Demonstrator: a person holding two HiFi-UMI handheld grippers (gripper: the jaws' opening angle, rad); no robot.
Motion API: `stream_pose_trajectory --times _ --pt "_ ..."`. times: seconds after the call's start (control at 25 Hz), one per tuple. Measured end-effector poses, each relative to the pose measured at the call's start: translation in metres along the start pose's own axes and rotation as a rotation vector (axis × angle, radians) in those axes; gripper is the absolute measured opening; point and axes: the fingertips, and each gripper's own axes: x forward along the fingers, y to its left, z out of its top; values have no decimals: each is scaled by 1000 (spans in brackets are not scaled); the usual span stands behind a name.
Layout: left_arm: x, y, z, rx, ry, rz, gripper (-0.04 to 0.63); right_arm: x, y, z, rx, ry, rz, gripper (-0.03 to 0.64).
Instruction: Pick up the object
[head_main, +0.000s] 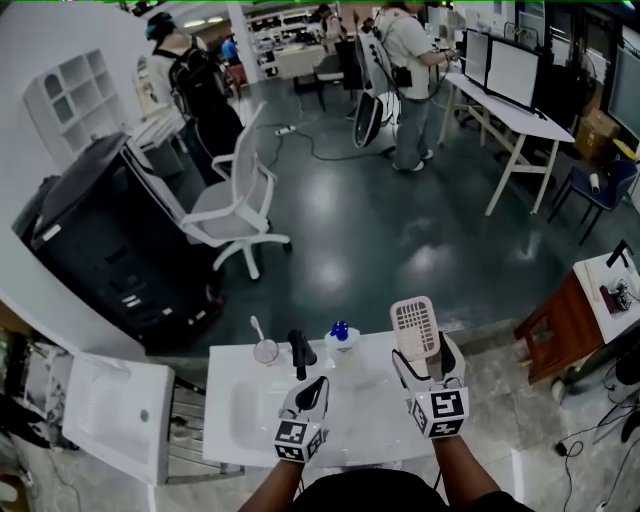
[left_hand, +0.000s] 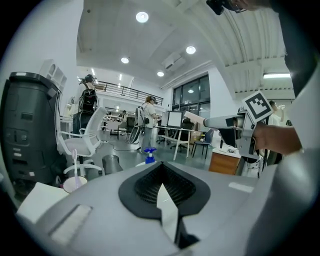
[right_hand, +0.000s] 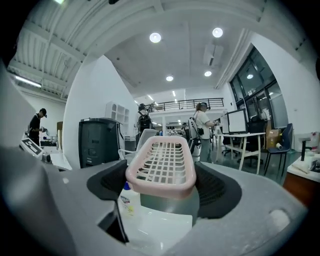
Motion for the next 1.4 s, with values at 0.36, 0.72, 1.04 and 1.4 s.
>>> stream_pose_trajectory --times 0.36,0.72,1.04,1.4 --pt "-8 8 11 2 -35 10 18 -10 11 26 -21 -78 0 423" --pt "-9 8 13 13 -35 1 18 -15 10 25 -52 -80 -33 423" --pt "-9 6 13 15 -35 -1 18 -15 8 18 -44 -59 -43 423" --pt "-11 8 12 19 -30 3 18 -12 9 12 -61 -35 -57 423"
